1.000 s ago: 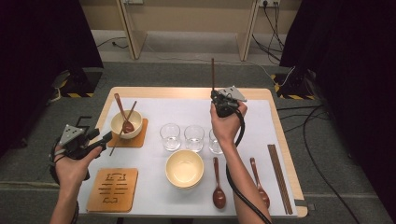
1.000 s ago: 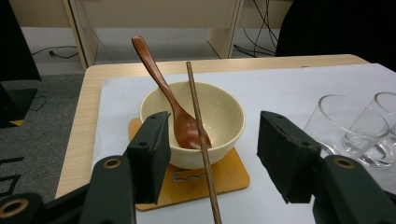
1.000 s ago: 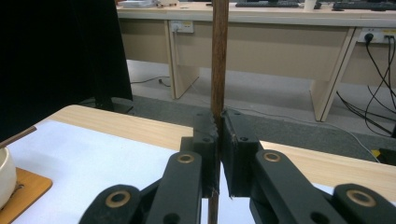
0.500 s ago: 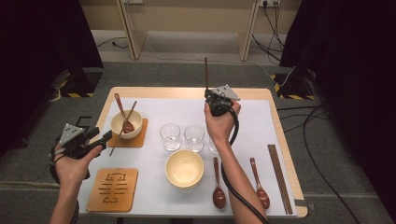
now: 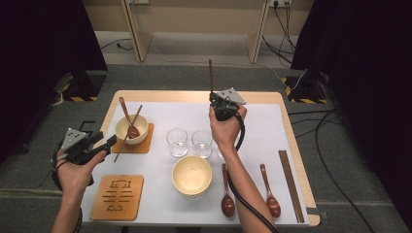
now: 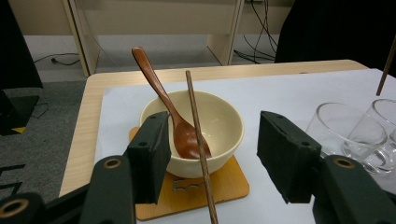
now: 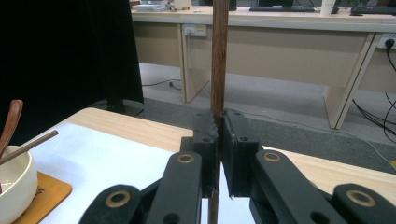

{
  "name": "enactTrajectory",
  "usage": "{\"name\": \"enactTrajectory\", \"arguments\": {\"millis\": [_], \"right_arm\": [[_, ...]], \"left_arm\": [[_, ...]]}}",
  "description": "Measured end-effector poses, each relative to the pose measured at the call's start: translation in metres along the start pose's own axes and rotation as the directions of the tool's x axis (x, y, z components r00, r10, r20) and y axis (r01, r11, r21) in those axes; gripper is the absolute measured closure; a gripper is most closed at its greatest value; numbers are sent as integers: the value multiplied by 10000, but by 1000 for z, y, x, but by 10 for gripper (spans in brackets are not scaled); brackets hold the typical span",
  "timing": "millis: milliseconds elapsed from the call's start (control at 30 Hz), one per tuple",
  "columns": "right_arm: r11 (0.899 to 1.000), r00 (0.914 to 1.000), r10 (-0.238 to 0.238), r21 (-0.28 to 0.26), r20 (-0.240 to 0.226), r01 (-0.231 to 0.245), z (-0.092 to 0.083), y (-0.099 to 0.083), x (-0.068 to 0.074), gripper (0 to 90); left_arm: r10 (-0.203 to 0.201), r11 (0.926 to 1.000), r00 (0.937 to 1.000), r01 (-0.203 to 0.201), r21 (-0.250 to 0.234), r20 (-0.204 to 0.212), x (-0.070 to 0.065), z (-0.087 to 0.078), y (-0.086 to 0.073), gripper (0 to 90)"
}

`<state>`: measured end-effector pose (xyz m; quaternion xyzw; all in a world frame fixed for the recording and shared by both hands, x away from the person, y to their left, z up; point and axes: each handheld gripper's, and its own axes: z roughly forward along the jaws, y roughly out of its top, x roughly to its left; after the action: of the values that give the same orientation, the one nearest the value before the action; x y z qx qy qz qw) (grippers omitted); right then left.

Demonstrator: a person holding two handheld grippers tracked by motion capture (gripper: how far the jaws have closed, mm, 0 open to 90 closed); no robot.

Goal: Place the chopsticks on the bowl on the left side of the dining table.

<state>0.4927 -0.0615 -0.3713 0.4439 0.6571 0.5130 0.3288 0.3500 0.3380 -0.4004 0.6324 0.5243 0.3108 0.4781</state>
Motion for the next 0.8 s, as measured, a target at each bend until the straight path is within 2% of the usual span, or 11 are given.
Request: {"name": "enactTrajectory", "arguments": {"millis": [600,800], "right_arm": [[10000,10000,7,9,-99,-7,5,-3,6,848],[10000,9999,26,-15,-139,-26,7,-4,8,847]], "left_arm": [[74,9995,9996,-66,-308,261,-3,3,3,434],[140,9986,9974,-104,-511,707,-14,7,10,435]]}}
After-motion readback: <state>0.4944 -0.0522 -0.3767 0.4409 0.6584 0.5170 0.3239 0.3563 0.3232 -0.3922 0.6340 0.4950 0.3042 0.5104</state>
